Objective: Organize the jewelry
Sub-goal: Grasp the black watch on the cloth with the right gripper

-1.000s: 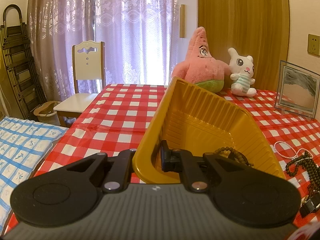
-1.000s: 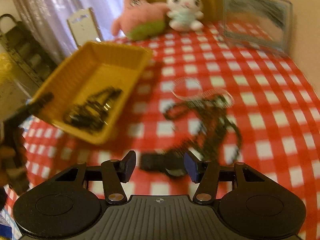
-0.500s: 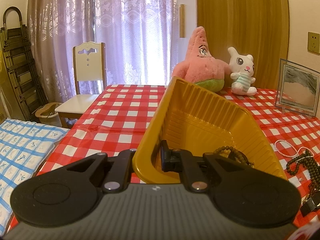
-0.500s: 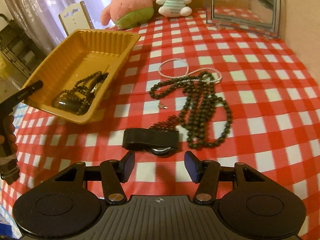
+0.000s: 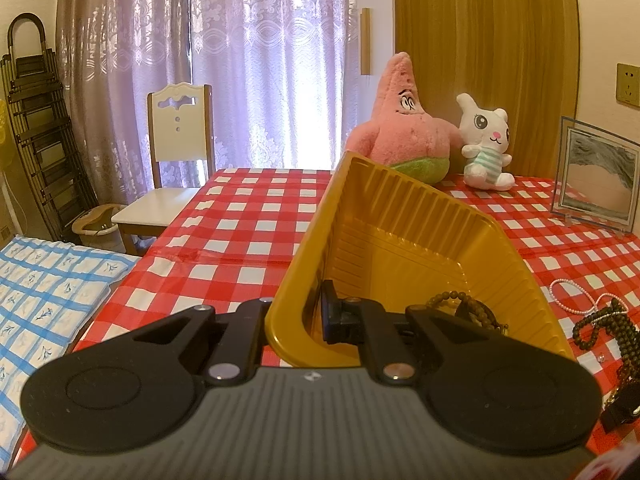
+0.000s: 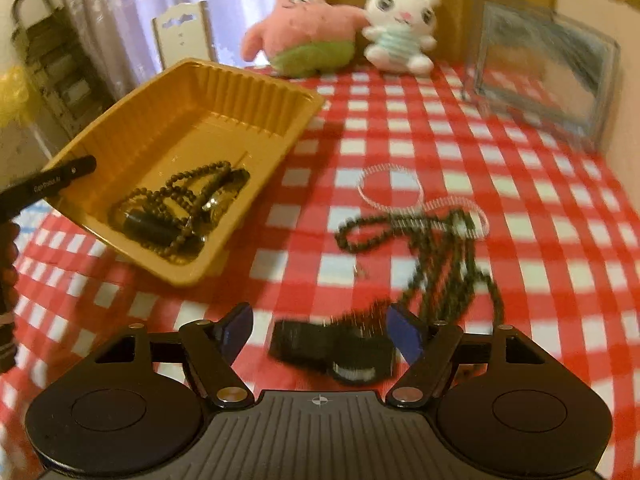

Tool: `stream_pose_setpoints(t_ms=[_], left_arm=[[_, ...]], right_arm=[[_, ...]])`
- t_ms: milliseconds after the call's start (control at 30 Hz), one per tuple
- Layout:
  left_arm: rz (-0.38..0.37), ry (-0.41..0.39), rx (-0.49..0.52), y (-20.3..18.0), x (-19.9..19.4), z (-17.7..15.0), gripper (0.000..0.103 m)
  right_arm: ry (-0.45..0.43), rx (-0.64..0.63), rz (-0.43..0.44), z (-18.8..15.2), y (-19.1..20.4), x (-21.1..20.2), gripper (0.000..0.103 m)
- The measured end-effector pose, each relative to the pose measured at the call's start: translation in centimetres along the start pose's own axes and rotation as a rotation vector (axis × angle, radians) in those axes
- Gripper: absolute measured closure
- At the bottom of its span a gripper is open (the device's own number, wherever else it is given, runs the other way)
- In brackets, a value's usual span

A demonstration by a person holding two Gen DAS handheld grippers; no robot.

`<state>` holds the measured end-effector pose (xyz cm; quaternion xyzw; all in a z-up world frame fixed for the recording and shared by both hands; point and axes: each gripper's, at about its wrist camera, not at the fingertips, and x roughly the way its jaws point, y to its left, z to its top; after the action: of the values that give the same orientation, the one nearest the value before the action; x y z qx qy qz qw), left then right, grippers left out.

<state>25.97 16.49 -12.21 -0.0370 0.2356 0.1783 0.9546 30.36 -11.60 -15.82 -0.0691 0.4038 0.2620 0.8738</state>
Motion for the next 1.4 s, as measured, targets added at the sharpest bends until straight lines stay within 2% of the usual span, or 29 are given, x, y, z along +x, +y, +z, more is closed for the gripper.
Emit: stream_pose_setpoints(t_ms=[33,100,200,433,567,667,733,767,800,1000,1033,1100,1200,1300,1333,1367,1400], left_arm=[[0.0,0.0,0.0,-0.1,0.1,0.1,0.094],[-0.001,0.001,0.0,-0.1,0.0,0.0,0.094],[-0.001,0.0,0.001,-0.1,-0.1,-0.1,0.094],[-0.002,0.001,-0.001,-0.1,-0.4,0.0,0.094],[-0.005,0.002,0.002,-0.1,-0.2,0.1,0.094],[-0.004,0.003,0.002,-0.1,-0.4,0.0,0.094],[-0.004,0.003,0.003,-0.3,-0.3,0.1,0.094],[-0.005,0.004,0.003,-0.2,-0.4,0.0,0.094],[-0.005,0.005,0.004,-0.3,-0.4,0.0,0.094],[-0.007,0.006,0.014,-0.8,-0.4,0.0,0.094],[-0.007,0.005,0.016,-0.9,-0.5,-0.1,0.094],[-0.008,0.006,0.016,-0.9,-0.5,-0.1,0.094],[-0.01,0.004,0.019,-1.0,-0.6,-0.1,0.094],[-0.014,0.001,0.023,-1.2,-0.7,-0.1,0.094],[-0.016,0.001,0.022,-1.2,-0.7,0.0,0.094],[-0.016,0.001,0.022,-1.2,-0.7,-0.1,0.094],[-0.017,0.001,0.022,-1.2,-0.7,-0.1,0.094]], right_arm=[[0.001,-0.017,0.003,0.1,0.2,0.3,0.035],[0.028,-0.054,0.026,0.2,0.5,1.1,0.052],[0.086,-0.124,0.033,-0.2,0.9,1.7,0.062],[0.169,-0.293,0.099,-2.6,1.6,-0.7,0.065],[0.191,-0.298,0.082,-4.6,1.3,-2.5,0.065],[0.203,-0.219,0.032,-5.4,0.7,-3.8,0.062],[0.2,-0.146,-0.011,-5.8,0.3,-4.6,0.052],[0.196,-0.105,-0.02,-5.9,0.0,-4.9,0.043],[0.185,-0.039,-0.024,-6.1,-0.4,-5.3,0.04],[0.164,0.43,0.074,-6.2,-4.0,-4.9,0.041],[0.152,0.487,0.088,-6.3,-4.5,-4.8,0.044],[0.156,0.585,0.116,-6.5,-5.4,-4.2,0.064],[0.147,0.68,0.144,-7.0,-6.2,-3.7,0.075],[0.131,0.671,0.148,-6.7,-6.0,-3.8,0.085],[0.125,0.637,0.135,-6.4,-5.7,-4.0,0.086],[0.112,0.59,0.126,-5.9,-5.3,-4.2,0.093],[0.103,0.54,0.118,-5.7,-4.8,-4.2,0.095]])
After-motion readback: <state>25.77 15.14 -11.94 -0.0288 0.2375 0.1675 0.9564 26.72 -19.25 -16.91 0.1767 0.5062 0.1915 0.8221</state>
